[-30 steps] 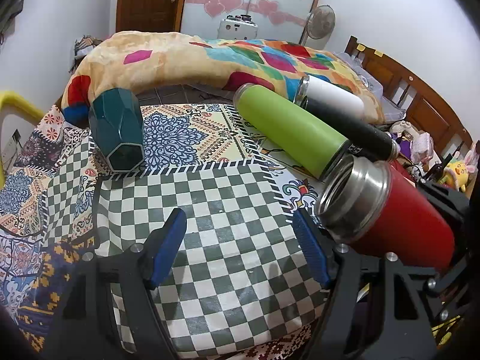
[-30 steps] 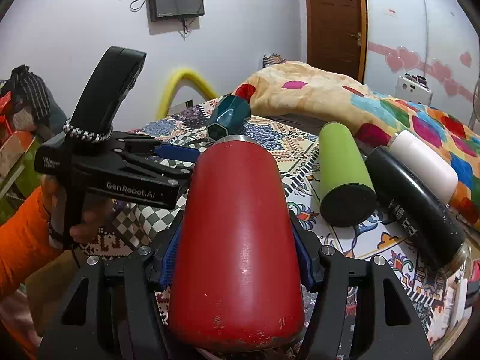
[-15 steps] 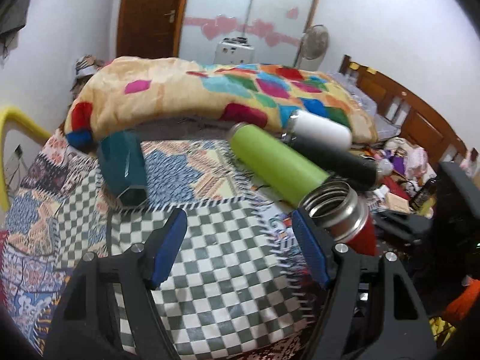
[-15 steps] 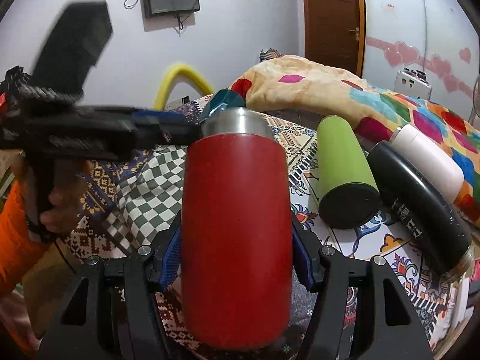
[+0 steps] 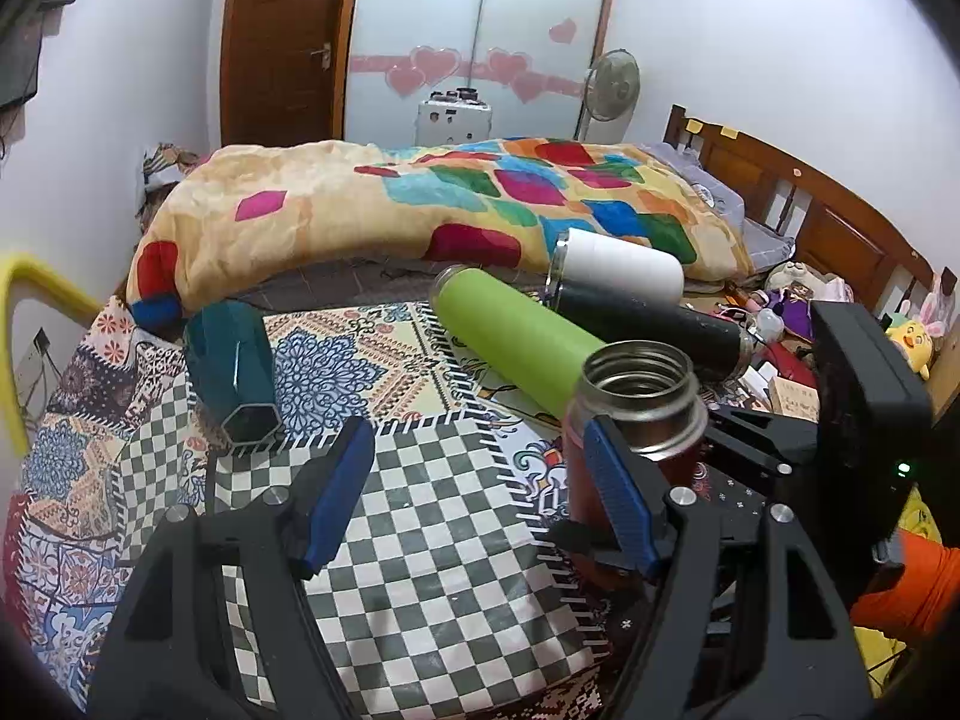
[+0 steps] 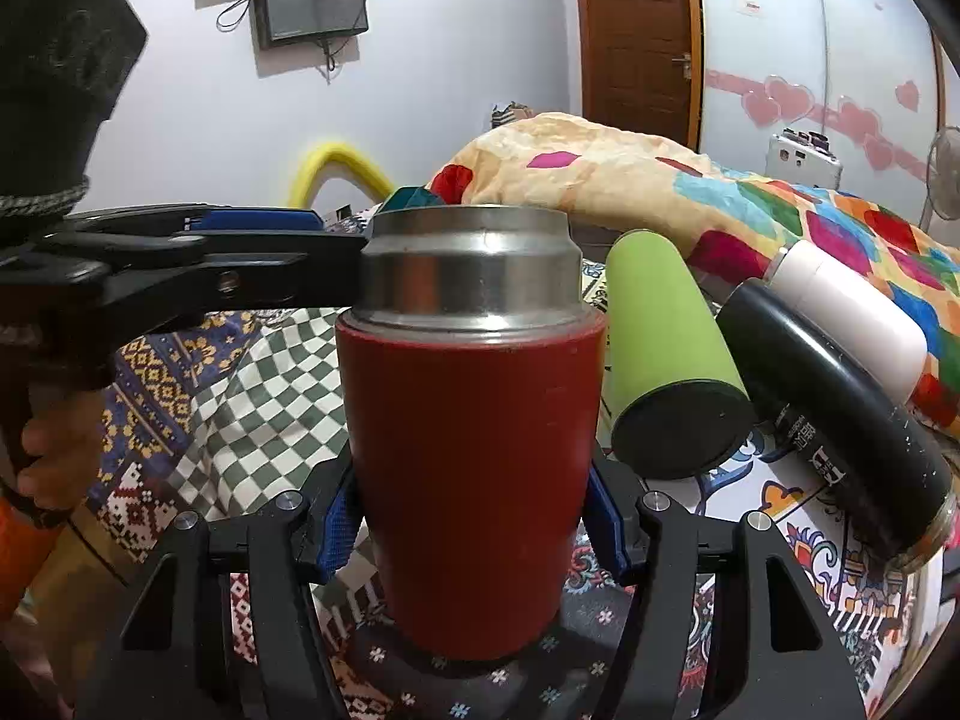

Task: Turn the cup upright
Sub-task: 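Rotate the red thermos with the right gripper until its open mouth points up, then set the red thermos upright on the table and open the right gripper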

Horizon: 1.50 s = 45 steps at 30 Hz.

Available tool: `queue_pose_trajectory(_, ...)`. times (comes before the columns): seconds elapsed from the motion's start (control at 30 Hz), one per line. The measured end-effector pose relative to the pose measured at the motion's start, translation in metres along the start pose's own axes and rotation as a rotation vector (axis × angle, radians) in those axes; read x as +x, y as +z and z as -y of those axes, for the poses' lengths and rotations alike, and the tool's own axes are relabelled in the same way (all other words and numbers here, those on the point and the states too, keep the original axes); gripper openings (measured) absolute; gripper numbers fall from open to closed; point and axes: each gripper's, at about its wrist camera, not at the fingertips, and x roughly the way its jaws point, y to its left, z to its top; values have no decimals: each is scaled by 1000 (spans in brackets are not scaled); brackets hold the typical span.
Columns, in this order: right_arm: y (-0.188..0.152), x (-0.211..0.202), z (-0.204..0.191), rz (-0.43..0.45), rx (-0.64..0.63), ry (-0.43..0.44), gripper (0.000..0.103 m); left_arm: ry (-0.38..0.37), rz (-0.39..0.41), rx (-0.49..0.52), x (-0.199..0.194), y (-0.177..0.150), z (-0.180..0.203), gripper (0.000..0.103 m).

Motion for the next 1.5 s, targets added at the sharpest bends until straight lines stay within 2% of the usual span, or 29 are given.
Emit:
queue_pose_trajectory(0.17, 0, 2, 4, 22, 20, 3, 59, 24, 30, 41, -2, -1, 12, 72)
queue_pose_trajectory(0.4, -6, -2, 1, 61, 5, -11, 59, -13, 25, 40, -6, -5, 14, 72)
queue_pose_trajectory(0.53, -13, -9, 0, 62, -1, -15, 59, 4, 21, 38, -10, -14, 12, 72)
queue_pose_trajectory(0.67, -16, -14, -6, 51, -24, -41, 59, 59, 21, 34, -14, -21, 9, 72)
queue_pose_trajectory(0.87, -15, -15, 1, 40, 27, -27, 59, 101, 52, 36, -25, -31, 13, 72)
queue_pose_trajectory(1.0, -15, -23, 6, 46, 79, -10, 67, 110, 73, 35, -35, -34, 17, 72)
queue_pose_trajectory(1.2, -13, -54, 3, 93, 92, -21, 68, 125, 143, 25, -63, -32, 31, 72)
queue_pose_trajectory(1.33, -9, -95, -1, 176, 105, -44, 68, 126, 206, 24, -88, -32, 45, 72)
queue_pose_trajectory(1.5, -3, -144, -9, 272, 125, -85, 68, 158, 322, 35, -129, -34, 73, 73)
